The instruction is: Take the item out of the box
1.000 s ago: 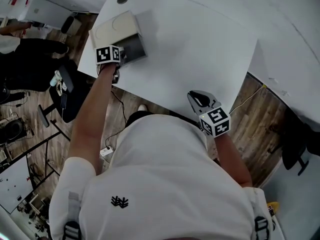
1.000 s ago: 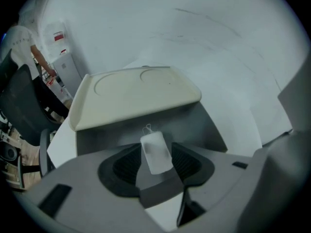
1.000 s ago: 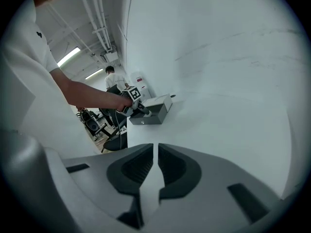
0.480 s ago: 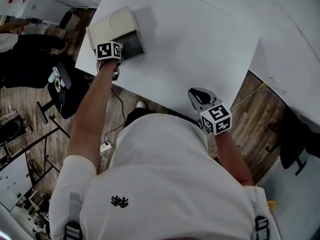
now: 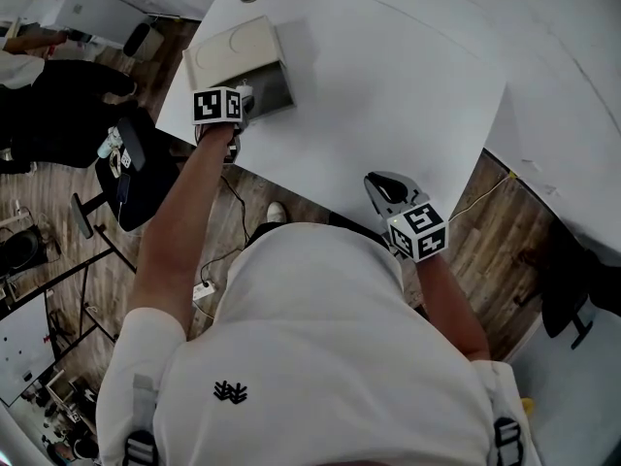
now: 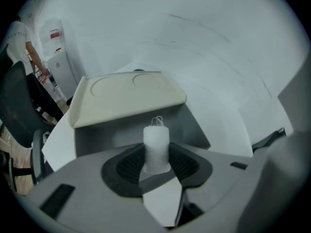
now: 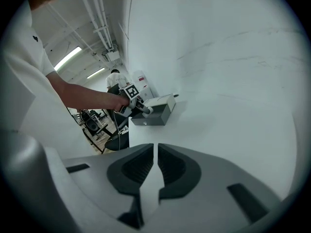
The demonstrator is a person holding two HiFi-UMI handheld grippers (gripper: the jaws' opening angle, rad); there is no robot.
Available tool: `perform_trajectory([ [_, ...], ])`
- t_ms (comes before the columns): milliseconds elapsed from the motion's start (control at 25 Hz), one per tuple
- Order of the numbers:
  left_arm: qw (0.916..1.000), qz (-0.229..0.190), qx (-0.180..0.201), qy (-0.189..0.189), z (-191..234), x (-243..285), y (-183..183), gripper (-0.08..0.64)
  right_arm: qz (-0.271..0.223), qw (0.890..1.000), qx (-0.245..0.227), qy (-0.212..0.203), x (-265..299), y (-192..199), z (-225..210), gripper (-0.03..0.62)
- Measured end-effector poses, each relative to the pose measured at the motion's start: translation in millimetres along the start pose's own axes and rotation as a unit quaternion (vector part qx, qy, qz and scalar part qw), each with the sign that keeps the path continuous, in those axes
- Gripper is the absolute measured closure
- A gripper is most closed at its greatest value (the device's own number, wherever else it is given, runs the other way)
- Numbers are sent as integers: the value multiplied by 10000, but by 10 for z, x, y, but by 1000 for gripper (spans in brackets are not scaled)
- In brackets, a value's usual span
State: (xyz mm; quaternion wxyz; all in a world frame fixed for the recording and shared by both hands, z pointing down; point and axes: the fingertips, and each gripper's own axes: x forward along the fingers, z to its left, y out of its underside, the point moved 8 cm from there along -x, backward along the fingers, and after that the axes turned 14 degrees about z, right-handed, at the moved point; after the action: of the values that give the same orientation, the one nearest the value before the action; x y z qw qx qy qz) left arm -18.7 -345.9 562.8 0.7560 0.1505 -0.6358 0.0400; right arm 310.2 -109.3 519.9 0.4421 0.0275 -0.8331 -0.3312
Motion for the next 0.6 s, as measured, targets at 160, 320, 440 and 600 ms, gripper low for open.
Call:
perform_trajectory([
  [160, 9993, -206, 161, 257, -80, -156, 58, 396, -9, 10000, -91, -1, 40, -65, 76, 563],
  [320, 9976, -460, 274, 444, -83, -279, 151, 397, 9, 9997, -240, -8, 123, -124, 188, 563],
  [440, 9954, -678, 317, 605, -80, -405, 242, 397, 31, 9994, -358, -18, 176, -171, 269, 563],
  [600, 9909, -945, 447, 850, -82, -625, 393, 397, 66, 9993, -381, -8, 236, -203, 409, 563],
])
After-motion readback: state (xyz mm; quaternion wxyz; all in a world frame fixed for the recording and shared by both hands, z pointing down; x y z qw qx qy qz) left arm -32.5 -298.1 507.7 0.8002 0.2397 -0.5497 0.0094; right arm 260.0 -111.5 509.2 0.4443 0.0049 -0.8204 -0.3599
